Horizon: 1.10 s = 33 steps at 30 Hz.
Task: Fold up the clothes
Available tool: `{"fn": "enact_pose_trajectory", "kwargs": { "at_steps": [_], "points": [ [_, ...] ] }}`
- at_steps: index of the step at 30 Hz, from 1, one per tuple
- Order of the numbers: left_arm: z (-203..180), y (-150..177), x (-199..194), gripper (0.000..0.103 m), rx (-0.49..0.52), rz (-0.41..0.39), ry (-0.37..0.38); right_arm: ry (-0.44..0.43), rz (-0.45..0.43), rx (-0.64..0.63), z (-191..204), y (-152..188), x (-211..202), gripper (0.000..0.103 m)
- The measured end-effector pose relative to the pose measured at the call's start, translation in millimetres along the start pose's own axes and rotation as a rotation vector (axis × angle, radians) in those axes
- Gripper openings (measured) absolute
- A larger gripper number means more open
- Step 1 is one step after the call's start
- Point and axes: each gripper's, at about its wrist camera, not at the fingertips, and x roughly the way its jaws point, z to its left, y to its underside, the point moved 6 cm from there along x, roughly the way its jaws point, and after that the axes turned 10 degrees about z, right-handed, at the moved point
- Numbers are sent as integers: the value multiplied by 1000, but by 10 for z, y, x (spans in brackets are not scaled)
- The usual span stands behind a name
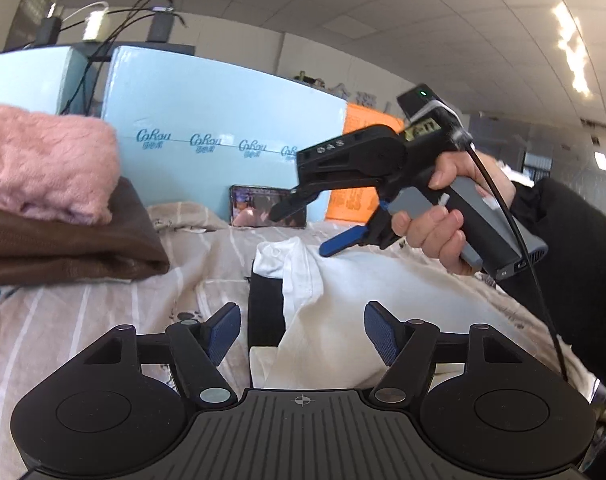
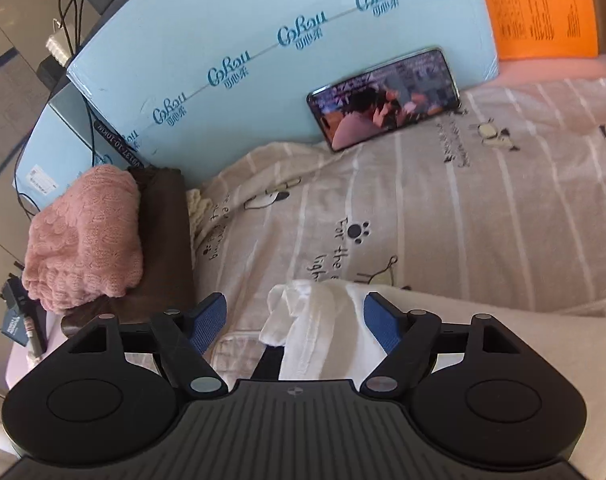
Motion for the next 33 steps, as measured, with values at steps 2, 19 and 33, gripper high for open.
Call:
{"fn": "enact_pose_trajectory", "kwargs": {
  "at_steps": [2,19,33],
  "points": [
    [30,34,90,68,-15,51,18,-45,24,17,55,12,107,72],
    [258,-759,490,62,49,7,-4,-182,-215,-41,379,-101,-532,75],
    [723,-794,1554,35,60,220,-204,-56,-368,95,-1132,652,-806,80]
  ]
}}
